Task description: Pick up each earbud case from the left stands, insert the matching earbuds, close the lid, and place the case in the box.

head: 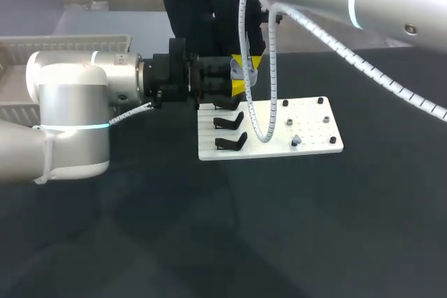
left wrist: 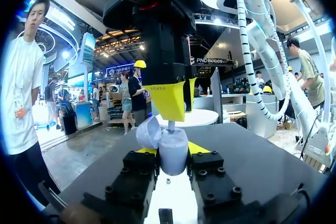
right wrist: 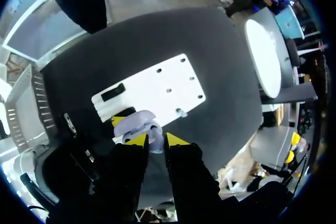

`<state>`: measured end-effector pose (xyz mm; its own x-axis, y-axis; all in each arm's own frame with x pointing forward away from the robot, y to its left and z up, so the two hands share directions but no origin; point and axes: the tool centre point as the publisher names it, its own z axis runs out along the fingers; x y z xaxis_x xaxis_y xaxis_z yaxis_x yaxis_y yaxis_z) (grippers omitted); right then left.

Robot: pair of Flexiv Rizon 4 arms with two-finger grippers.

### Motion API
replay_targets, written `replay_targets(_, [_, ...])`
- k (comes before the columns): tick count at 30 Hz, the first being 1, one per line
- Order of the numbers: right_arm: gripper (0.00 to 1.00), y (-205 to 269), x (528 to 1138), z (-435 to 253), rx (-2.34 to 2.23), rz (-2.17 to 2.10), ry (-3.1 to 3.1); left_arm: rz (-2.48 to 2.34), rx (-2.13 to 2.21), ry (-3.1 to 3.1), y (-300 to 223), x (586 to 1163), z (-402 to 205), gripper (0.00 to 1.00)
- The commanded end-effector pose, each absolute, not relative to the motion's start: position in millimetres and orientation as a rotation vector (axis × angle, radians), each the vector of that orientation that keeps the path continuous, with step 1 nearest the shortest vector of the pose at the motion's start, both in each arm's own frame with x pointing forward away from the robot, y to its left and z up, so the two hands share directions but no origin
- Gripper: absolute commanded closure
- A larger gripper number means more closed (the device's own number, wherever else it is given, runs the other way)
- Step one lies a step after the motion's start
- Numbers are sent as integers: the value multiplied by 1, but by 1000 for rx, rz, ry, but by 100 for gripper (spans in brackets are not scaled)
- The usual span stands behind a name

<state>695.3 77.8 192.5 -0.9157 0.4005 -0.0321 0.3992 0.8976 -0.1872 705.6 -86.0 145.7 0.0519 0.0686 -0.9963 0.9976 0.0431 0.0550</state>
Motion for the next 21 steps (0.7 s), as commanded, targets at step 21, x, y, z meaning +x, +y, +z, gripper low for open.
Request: replay_targets(21, [100,80,702,188,-640,310,-3035,-1104,1250,1238,-86,706,146,100])
